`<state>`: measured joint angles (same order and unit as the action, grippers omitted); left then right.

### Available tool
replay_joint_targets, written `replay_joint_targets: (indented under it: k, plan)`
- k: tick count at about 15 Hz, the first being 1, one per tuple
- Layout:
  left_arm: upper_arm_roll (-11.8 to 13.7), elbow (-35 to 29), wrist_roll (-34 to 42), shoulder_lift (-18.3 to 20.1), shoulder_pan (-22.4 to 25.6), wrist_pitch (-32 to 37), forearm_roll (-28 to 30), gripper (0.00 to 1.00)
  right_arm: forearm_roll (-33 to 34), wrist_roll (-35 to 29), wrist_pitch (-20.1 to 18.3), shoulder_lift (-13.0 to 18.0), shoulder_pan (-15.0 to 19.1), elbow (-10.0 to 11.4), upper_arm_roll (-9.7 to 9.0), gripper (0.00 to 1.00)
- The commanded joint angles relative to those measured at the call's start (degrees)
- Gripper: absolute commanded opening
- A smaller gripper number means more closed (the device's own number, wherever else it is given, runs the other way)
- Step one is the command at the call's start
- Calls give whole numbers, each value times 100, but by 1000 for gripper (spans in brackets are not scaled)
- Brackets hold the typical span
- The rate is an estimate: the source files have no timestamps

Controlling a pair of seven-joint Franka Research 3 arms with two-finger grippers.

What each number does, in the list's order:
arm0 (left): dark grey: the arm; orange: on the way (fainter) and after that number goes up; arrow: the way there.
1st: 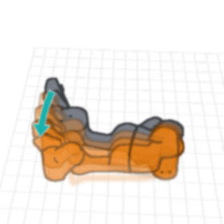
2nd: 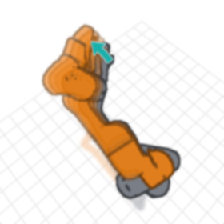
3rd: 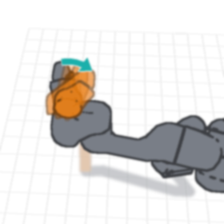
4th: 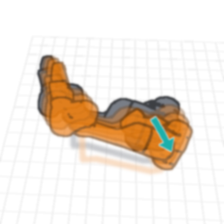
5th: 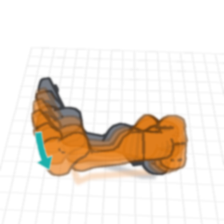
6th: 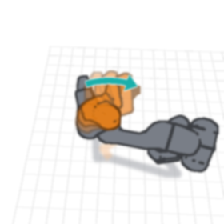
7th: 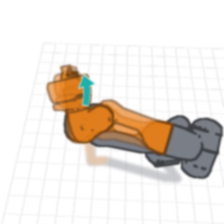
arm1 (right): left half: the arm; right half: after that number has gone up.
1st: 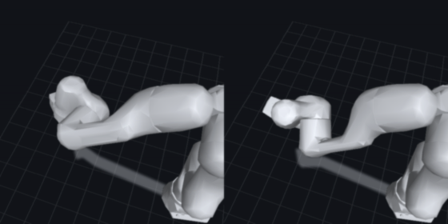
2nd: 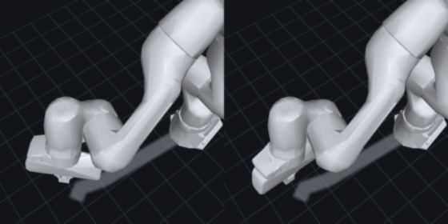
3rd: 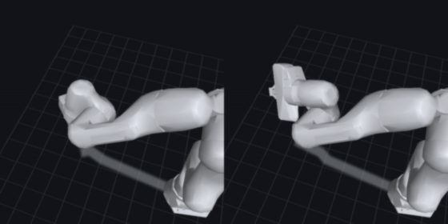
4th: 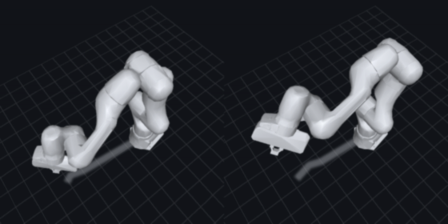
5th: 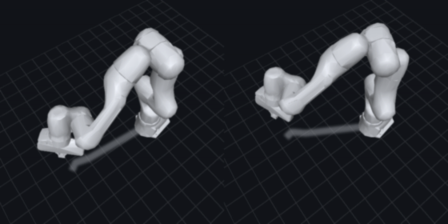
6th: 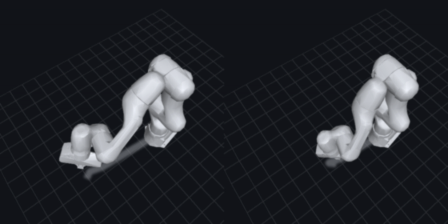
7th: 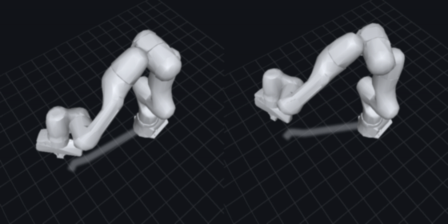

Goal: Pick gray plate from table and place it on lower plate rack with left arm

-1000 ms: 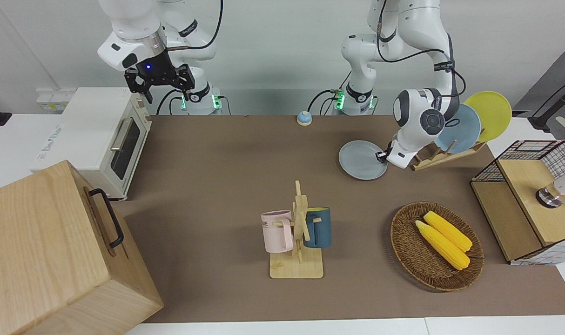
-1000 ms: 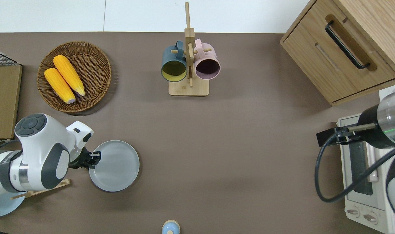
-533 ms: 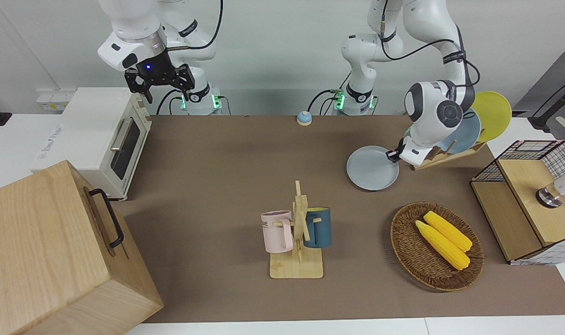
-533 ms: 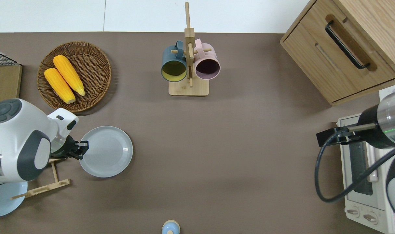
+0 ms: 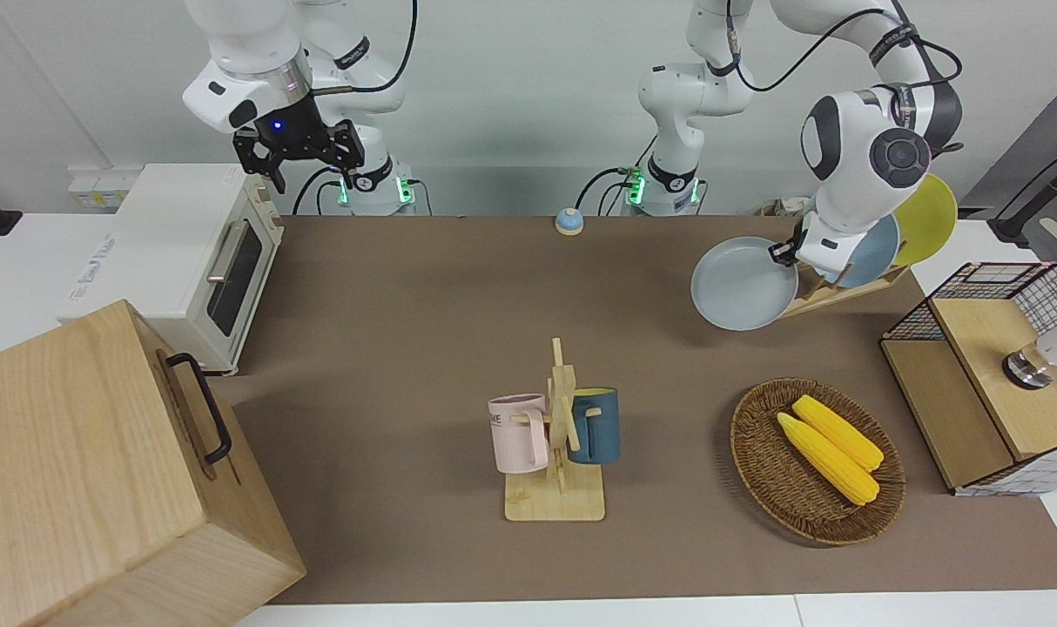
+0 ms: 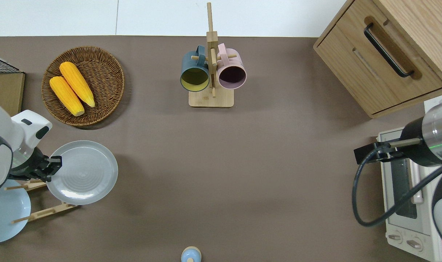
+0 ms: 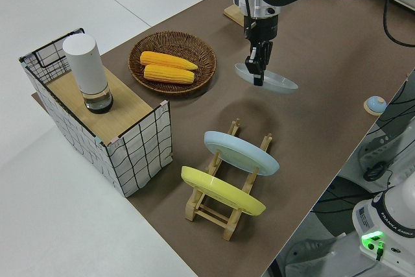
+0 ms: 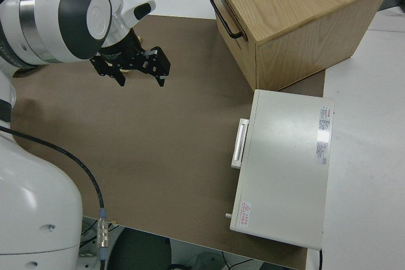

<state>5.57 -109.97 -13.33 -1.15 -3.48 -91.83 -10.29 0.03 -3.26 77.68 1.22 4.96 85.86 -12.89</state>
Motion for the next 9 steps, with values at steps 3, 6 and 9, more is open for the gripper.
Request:
replay_joint_targets:
  k: [3,6,9]
  plan:
    - [-248,160,-460,132,-205,700,-1332,0,-21,19,-87,27,84,-35,-38,987]
    - [-433,152,-460,115,-205,1149,-2028,0,-21,19,-87,27,84,-35,-38,987]
    - [-644,90,-565,45,-205,1588,-2731,0,-21,19,-87,27,84,-35,-38,987]
